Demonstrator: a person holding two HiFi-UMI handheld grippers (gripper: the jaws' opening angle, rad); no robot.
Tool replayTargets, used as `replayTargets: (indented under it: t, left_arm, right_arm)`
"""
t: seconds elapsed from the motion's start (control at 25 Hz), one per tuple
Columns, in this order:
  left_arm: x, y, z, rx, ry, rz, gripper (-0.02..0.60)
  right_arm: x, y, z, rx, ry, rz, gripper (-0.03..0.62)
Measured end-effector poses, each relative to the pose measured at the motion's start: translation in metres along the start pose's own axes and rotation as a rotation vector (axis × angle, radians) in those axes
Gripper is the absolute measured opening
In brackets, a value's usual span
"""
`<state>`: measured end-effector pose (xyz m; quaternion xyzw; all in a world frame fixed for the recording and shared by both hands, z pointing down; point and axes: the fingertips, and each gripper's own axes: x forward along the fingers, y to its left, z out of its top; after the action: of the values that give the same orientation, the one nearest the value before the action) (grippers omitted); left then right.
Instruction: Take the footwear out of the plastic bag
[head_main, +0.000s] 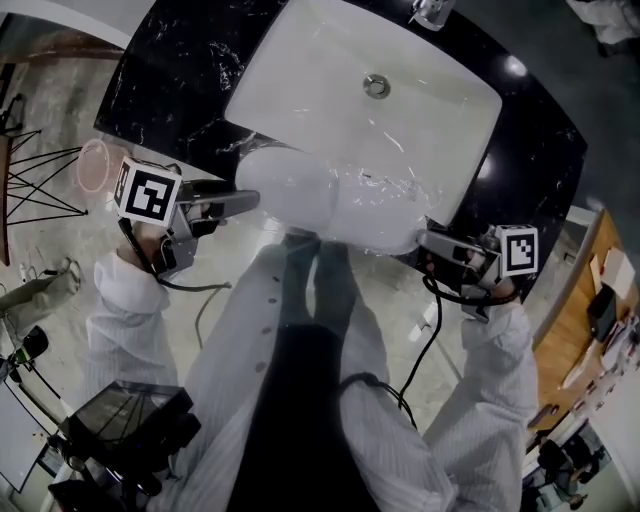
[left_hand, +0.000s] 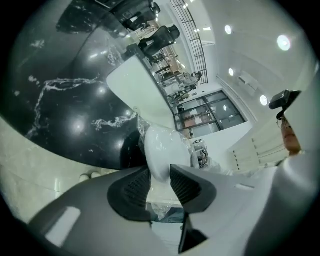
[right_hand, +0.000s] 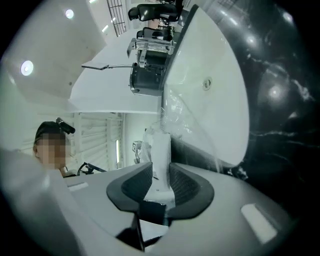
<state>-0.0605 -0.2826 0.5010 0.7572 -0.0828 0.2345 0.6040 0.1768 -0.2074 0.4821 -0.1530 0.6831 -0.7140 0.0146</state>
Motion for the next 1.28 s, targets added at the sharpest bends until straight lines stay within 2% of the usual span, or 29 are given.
replayTargets:
  t: [0.12,0.32,0.56,0.76,1.0,1.2,1.28]
  left_arm:
    - [-0.004,0.001,0.004,0.027,0.001,0.014,0.115]
    - [-0.009,-0.022,0.006,0.059,-0.008,-0.055,0.107]
    - [-0.018,-0.050,0.012,0.129,-0.030,-0.070,0.101]
    - [-0.029,-0.077,0.021,0.211,-0.085,-0.086,0.101]
    - [-0.041,-0.104,0.027,0.288,-0.146,-0.092,0.083]
    - [-0.056,-0.103,0.034,0.306,-0.205,-0.050,0.014]
    - [-0.063,-0.101,0.038,0.303,-0.230,-0.032,0.008]
  right_arm:
    - [0.006,0.010,0.003,-0.036,0.000,0.059,0.117]
    - [0.013,0.037,-0.002,-0.087,0.025,0.172,0.128]
    - [0.009,0.069,0.001,-0.178,-0.037,0.207,0.137]
    - [-0.003,0.089,0.002,-0.291,-0.071,0.139,0.104]
    - [-0.033,0.104,0.015,-0.320,-0.146,0.129,0.091]
    - [-0.058,0.105,0.020,-0.340,-0.211,0.077,0.069]
    - [-0.065,0.104,0.021,-0.341,-0.235,0.054,0.067]
